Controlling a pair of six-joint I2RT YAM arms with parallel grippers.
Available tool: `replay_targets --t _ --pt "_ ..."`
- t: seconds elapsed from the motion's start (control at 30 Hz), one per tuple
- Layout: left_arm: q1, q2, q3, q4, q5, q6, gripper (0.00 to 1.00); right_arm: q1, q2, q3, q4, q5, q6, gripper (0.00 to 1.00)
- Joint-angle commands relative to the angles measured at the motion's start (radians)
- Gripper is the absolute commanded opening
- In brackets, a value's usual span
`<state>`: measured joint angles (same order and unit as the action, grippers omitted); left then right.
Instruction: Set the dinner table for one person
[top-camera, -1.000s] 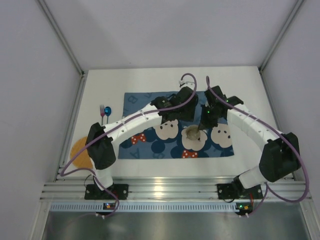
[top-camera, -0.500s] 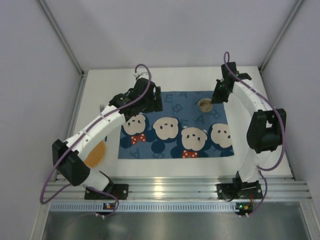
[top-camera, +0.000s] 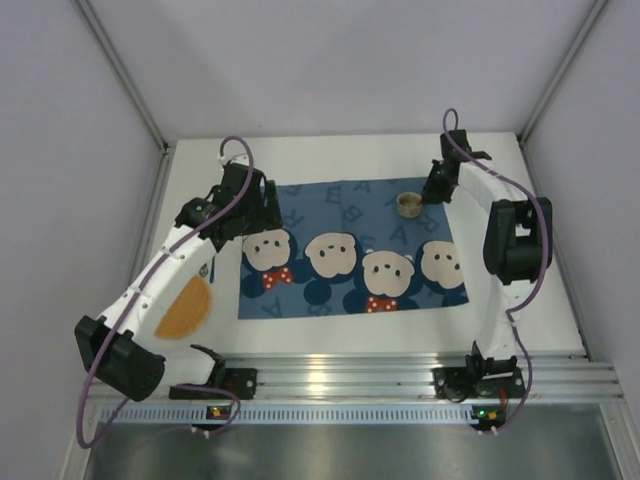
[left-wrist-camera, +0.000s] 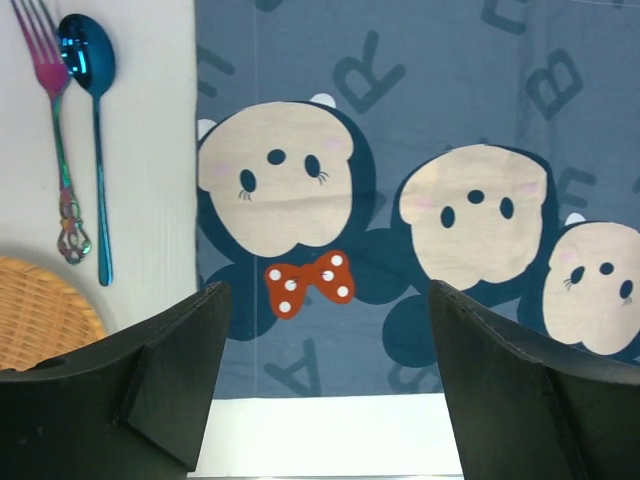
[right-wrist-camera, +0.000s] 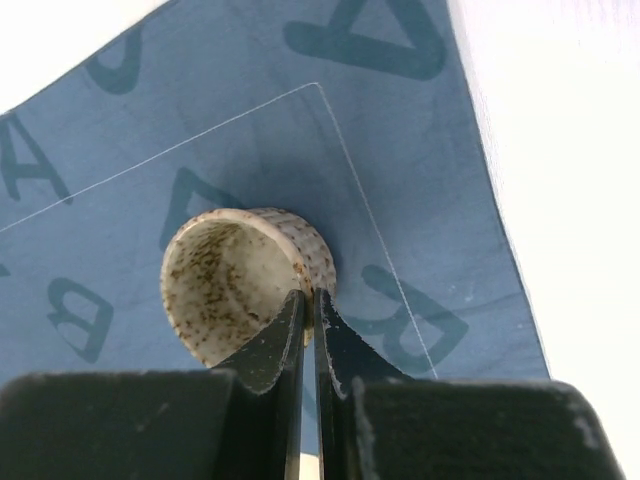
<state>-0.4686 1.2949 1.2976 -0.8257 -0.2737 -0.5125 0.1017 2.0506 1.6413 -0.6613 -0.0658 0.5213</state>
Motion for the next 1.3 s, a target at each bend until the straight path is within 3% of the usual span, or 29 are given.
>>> replay_targets --t 0.0,0.1,0.13,0.2,0.23,0.33,0.53,0.73,0.93,1.27 --pt "0.060 -0.008 0.000 -0.020 0.008 0.046 0.85 -0.014 -0.021 -0.047 0.121 0.014 0.016 0.00" --pt "0.139 0.033 0.002 -0.027 0.019 0.048 0.86 -0.014 -0.030 -0.081 0.127 0.006 0.008 0.01" --pt "0.157 0.064 0.002 -0.032 0.019 0.046 0.85 -0.014 -0.038 -0.090 0.126 0.003 0.005 0.19" --pt "0.211 0.098 0.006 -0.036 0.022 0.043 0.84 -0.013 -0.055 -0.119 0.127 0.003 0.002 0.44" --pt "0.240 0.124 0.008 -0.032 0.025 0.043 0.84 -0.014 -0.078 -0.130 0.126 0.004 -0.004 0.67" --pt "0.277 0.165 0.014 -0.009 0.031 0.057 0.84 -0.014 -0.144 -0.170 0.120 0.012 -0.010 0.85" --pt "0.387 0.221 0.014 0.037 0.048 0.077 0.83 -0.014 -0.349 -0.316 0.088 0.044 -0.006 0.88" --pt "0.426 0.273 -0.003 0.085 0.047 0.088 0.82 -0.014 -0.504 -0.572 0.135 0.046 -0.021 0.87" --pt "0.429 0.351 0.003 0.114 0.027 0.098 0.81 -0.014 -0.540 -0.754 0.184 0.017 -0.020 0.86" --pt "0.461 0.506 0.071 0.149 0.036 0.127 0.80 -0.014 -0.573 -0.847 0.180 -0.032 -0.021 0.85"
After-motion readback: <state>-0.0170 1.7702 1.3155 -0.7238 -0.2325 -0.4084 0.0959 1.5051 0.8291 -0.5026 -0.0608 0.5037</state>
